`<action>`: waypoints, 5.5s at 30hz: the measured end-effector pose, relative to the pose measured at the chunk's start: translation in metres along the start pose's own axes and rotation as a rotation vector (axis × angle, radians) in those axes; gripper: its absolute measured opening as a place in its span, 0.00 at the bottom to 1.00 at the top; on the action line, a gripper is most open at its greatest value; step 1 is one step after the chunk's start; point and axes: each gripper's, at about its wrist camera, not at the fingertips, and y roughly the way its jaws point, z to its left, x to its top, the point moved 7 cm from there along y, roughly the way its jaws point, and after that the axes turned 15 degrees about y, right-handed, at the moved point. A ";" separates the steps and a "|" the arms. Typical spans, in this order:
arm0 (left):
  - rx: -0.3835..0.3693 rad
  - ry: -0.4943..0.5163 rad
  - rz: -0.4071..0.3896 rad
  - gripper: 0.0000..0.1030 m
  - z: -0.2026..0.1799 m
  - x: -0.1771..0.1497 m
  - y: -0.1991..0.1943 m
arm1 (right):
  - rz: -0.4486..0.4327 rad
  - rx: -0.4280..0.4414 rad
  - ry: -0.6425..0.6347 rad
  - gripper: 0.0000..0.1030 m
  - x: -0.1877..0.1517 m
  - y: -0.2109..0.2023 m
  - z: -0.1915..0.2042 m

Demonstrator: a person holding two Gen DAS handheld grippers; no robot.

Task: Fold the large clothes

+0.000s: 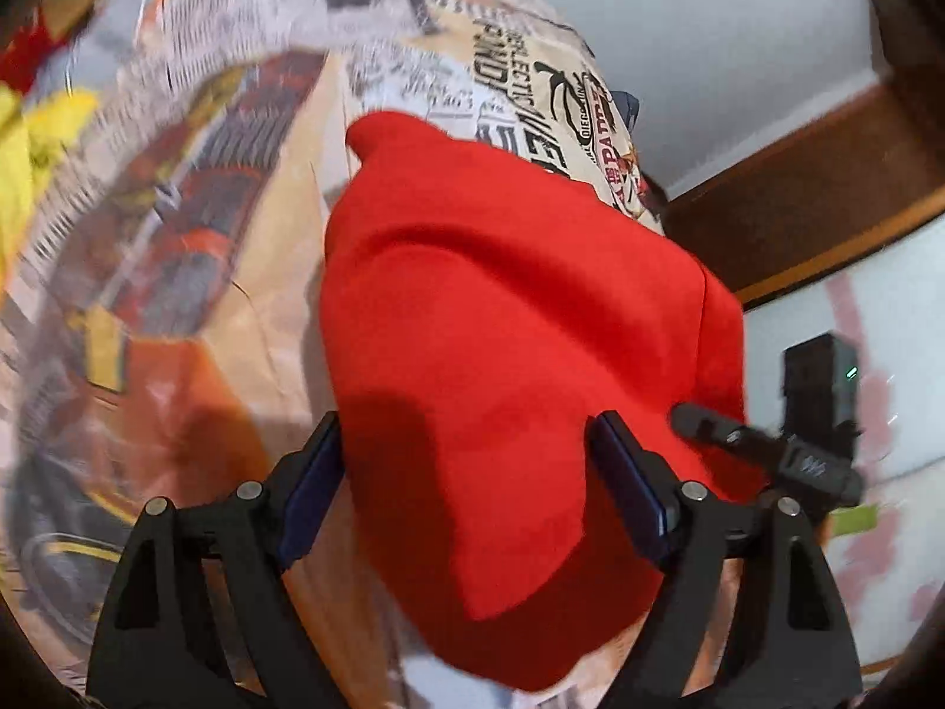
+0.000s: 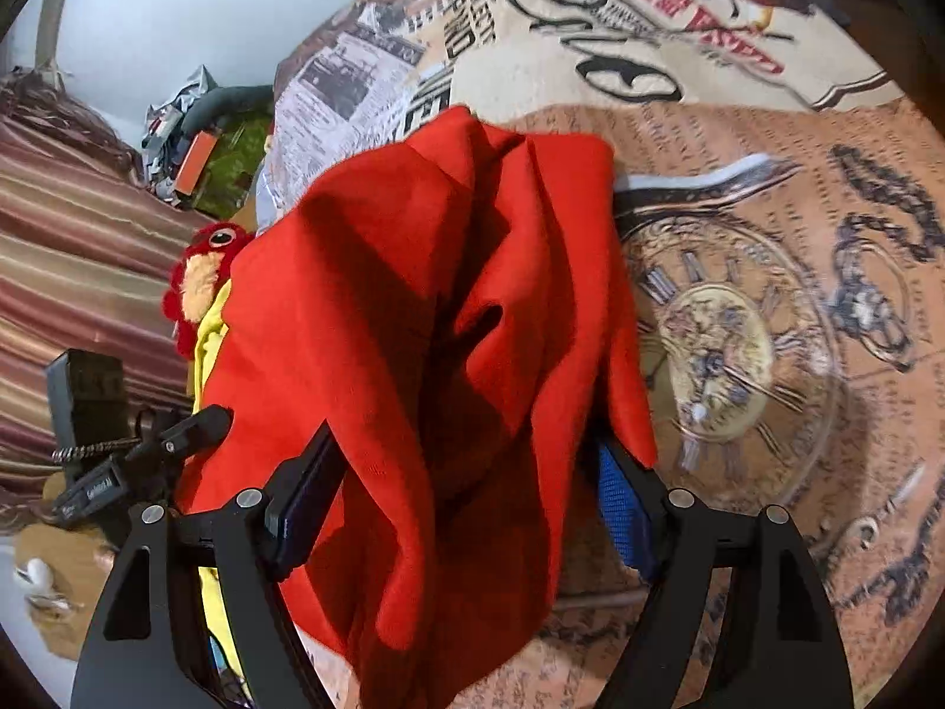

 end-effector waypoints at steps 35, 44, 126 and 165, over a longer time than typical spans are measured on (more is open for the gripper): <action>0.114 0.129 -0.233 0.45 0.009 0.048 -0.109 | -0.043 0.113 -0.204 0.15 0.008 0.000 0.127; 0.177 0.134 -0.283 0.45 0.078 0.087 -0.136 | -0.067 0.109 -0.271 0.15 0.036 0.063 0.193; 0.761 0.424 -0.913 0.89 -0.157 -0.135 -0.397 | -0.870 0.078 -0.702 0.62 -0.203 -0.174 0.278; 0.724 0.350 -0.873 0.98 -0.138 -0.137 -0.379 | -0.907 0.014 -0.687 0.82 -0.214 -0.177 0.273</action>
